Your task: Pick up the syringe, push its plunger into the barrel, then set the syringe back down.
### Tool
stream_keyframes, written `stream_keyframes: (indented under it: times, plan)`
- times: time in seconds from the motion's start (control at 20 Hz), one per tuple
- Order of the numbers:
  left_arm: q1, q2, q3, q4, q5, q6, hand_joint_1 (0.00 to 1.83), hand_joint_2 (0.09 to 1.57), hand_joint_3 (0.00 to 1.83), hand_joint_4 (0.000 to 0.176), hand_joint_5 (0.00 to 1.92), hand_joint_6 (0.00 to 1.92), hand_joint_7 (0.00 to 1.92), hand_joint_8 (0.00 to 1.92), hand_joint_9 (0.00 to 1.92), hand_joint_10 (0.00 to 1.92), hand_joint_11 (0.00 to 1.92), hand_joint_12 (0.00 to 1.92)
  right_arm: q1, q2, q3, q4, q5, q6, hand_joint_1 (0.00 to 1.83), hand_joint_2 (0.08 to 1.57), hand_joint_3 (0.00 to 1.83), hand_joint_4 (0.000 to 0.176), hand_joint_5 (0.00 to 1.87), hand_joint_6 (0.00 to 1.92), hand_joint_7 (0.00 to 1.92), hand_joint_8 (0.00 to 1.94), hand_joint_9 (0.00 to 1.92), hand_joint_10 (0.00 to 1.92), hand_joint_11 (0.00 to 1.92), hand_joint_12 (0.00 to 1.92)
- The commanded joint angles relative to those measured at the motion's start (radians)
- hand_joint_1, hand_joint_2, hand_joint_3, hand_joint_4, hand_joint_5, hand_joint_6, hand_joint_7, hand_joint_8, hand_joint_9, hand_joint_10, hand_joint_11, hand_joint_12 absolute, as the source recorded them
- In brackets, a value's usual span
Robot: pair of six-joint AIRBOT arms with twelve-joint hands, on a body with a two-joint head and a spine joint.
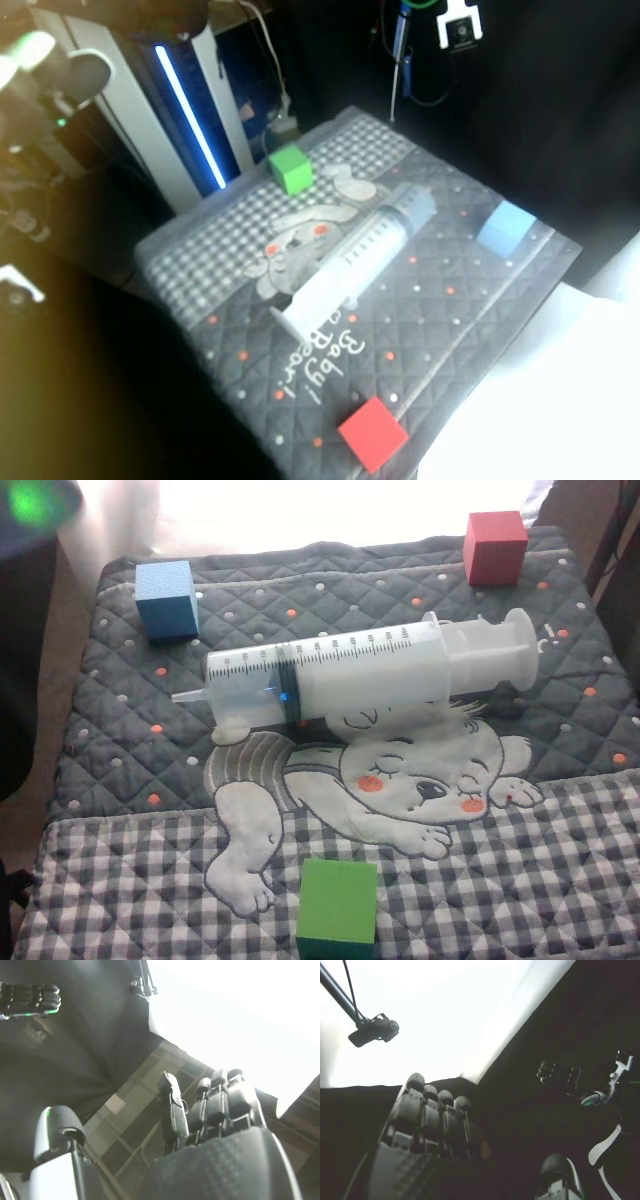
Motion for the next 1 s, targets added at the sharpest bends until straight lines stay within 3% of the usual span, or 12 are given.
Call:
stream_keyframes:
  times: [0.0, 0.05, 0.1, 0.15, 0.2, 0.3, 0.55, 0.65, 0.8, 0.85, 0.9, 0.95]
  plan:
    - [-0.015, -0.005, 0.010, -0.010, -0.079, -0.005, 0.66, 0.82, 0.01, 0.013, 0.16, 0.01, 0.12, 0.00, 0.08, 0.01, 0.00, 0.35, 0.007, -0.001, 0.007, 0.024, 0.099, 0.005, 0.48, 0.84, 0.00, 0.058, 0.03, 0.00, 0.05, 0.00, 0.03, 0.01, 0.00, 0.21]
    - [-0.022, -0.011, 0.015, -0.009, -0.067, -0.005, 0.69, 0.81, 0.00, 0.021, 0.16, 0.00, 0.12, 0.00, 0.07, 0.00, 0.00, 0.20, 0.007, -0.005, 0.010, 0.024, 0.093, 0.005, 0.52, 0.84, 0.00, 0.027, 0.04, 0.00, 0.03, 0.00, 0.02, 0.00, 0.00, 0.17]
    - [-0.028, -0.016, 0.019, -0.009, -0.059, 0.277, 0.74, 0.82, 0.00, 0.020, 0.17, 0.00, 0.16, 0.00, 0.14, 0.00, 0.02, 0.45, 0.007, -0.007, 0.012, 0.024, 0.089, 0.005, 0.52, 0.81, 0.00, 0.008, 0.04, 0.00, 0.02, 0.00, 0.02, 0.00, 0.01, 0.17]
    - [-0.036, -0.022, 0.025, -0.008, -0.049, 0.277, 0.76, 0.81, 0.00, 0.015, 0.18, 0.00, 0.18, 0.00, 0.18, 0.00, 0.00, 0.66, 0.007, -0.009, 0.012, 0.024, 0.083, 0.005, 0.49, 0.82, 0.00, 0.030, 0.05, 0.01, 0.03, 0.01, 0.03, 0.01, 0.01, 0.17]
    - [-0.046, -0.031, 0.037, -0.008, -0.032, 0.277, 0.73, 0.80, 0.00, 0.009, 0.17, 0.00, 0.19, 0.00, 0.21, 0.00, 0.00, 0.74, 0.007, -0.016, 0.013, 0.024, 0.077, 0.005, 0.56, 0.83, 0.00, 0.000, 0.07, 0.01, 0.06, 0.02, 0.06, 0.02, 0.03, 0.17]
    - [-0.069, -0.042, 0.055, 0.006, 0.012, 0.277, 0.68, 0.79, 0.00, 0.005, 0.13, 0.00, 0.20, 0.00, 0.24, 0.01, 0.00, 0.76, 0.007, -0.024, 0.014, 0.024, 0.070, 0.005, 0.45, 0.81, 0.00, 0.056, 0.08, 0.01, 0.13, 0.01, 0.13, 0.01, 0.09, 0.20]
    - [-0.151, -0.090, 0.116, 0.080, 0.169, 0.277, 0.58, 0.84, 0.01, 0.000, 0.12, 0.00, 0.19, 0.00, 0.23, 0.00, 0.00, 0.63, 0.007, -0.045, 0.018, 0.024, 0.057, 0.005, 0.46, 0.80, 0.00, 0.107, 0.10, 0.01, 0.12, 0.00, 0.10, 0.00, 0.06, 0.19]
    - [-0.168, -0.097, 0.121, 0.103, 0.205, 0.277, 0.58, 0.81, 0.00, 0.000, 0.11, 0.00, 0.19, 0.01, 0.21, 0.00, 0.00, 0.62, 0.007, -0.048, 0.020, 0.024, 0.055, 0.005, 0.49, 0.79, 0.00, 0.083, 0.11, 0.01, 0.09, 0.00, 0.07, 0.00, 0.05, 0.18]
    - [-0.193, -0.106, 0.124, 0.139, 0.259, 0.277, 0.58, 0.79, 0.00, 0.006, 0.13, 0.00, 0.20, 0.00, 0.20, 0.00, 0.00, 0.50, 0.007, -0.054, 0.021, 0.024, 0.051, 0.005, 0.52, 0.78, 0.00, 0.083, 0.12, 0.01, 0.07, 0.00, 0.06, 0.00, 0.05, 0.18]
    - [-0.201, -0.111, 0.129, 0.150, 0.272, 0.277, 0.53, 0.77, 0.00, 0.030, 0.12, 0.00, 0.20, 0.00, 0.20, 0.00, 0.00, 0.49, 0.007, -0.055, 0.021, 0.024, 0.049, 0.005, 0.51, 0.79, 0.00, 0.072, 0.12, 0.01, 0.08, 0.00, 0.07, 0.01, 0.06, 0.18]
    - [-0.214, -0.119, 0.136, 0.171, 0.295, 0.277, 0.52, 0.77, 0.00, 0.026, 0.11, 0.00, 0.19, 0.00, 0.19, 0.00, 0.00, 0.47, 0.007, -0.057, 0.021, 0.024, 0.046, 0.005, 0.48, 0.81, 0.01, 0.060, 0.10, 0.00, 0.06, 0.00, 0.07, 0.00, 0.06, 0.18]
    - [-0.229, -0.126, 0.143, 0.192, 0.319, 0.270, 0.50, 0.77, 0.00, 0.013, 0.09, 0.00, 0.16, 0.00, 0.16, 0.00, 0.00, 0.49, 0.007, -0.058, 0.022, 0.024, 0.043, 0.005, 0.49, 0.80, 0.00, 0.076, 0.12, 0.01, 0.09, 0.01, 0.09, 0.01, 0.08, 0.18]
